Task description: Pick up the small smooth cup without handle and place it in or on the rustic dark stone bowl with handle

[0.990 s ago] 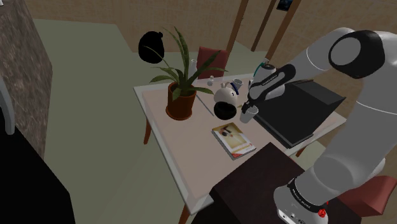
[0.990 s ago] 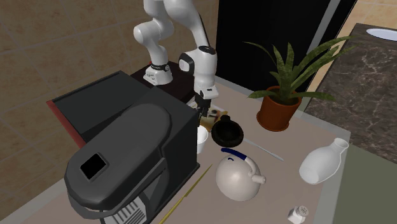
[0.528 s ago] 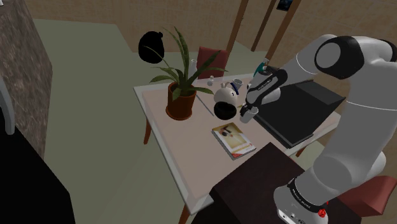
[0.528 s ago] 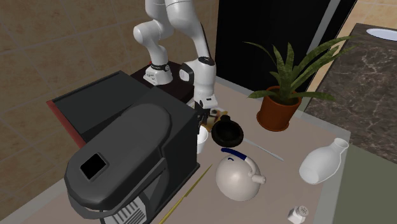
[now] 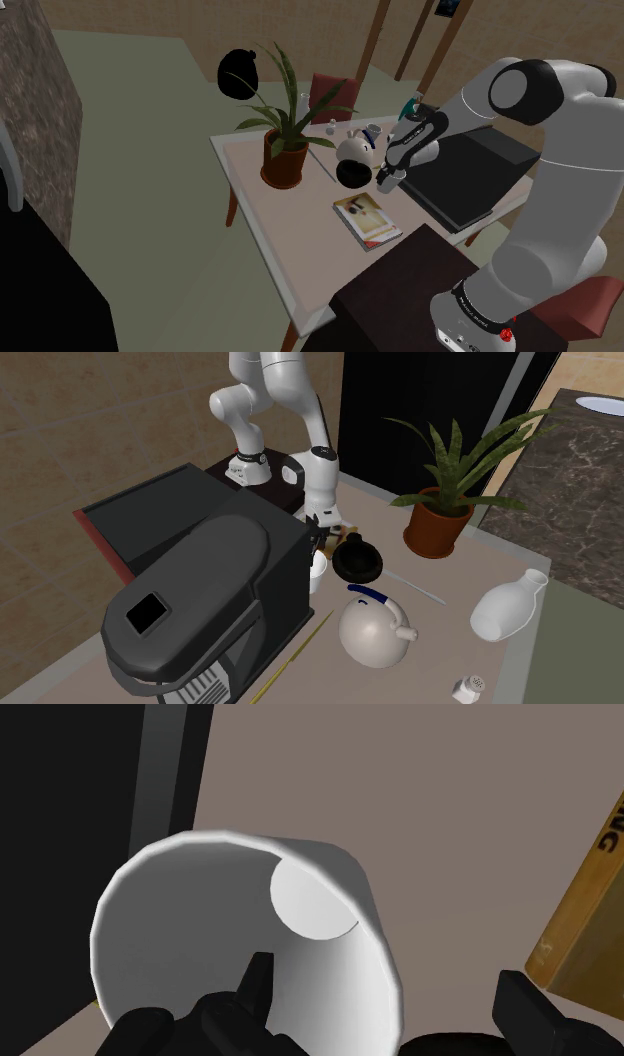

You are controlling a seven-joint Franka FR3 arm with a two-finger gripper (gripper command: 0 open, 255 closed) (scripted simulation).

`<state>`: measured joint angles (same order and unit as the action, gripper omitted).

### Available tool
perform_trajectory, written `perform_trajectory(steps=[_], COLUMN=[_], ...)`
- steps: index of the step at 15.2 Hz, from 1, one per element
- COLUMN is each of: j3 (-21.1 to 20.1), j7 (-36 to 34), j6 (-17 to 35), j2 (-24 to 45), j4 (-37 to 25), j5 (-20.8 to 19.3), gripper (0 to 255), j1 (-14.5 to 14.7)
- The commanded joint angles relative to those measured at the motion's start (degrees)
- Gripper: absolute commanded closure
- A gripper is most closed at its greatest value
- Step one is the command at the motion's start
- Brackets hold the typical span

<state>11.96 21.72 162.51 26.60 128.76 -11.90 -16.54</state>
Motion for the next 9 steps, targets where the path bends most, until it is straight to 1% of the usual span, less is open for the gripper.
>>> perform_trajectory(steps=[1, 2, 9], j3=[0.0, 0.0, 0.0], j7=[0.0, 0.0, 0.0], j6=[0.0, 0.0, 0.0], j2=[0.0, 0.0, 0.01], j4=[0.0, 0.0, -0.01], j5=[0.0, 0.0, 0.0], gripper=[0, 255, 255], j1=[0.0, 0.0, 0.0])
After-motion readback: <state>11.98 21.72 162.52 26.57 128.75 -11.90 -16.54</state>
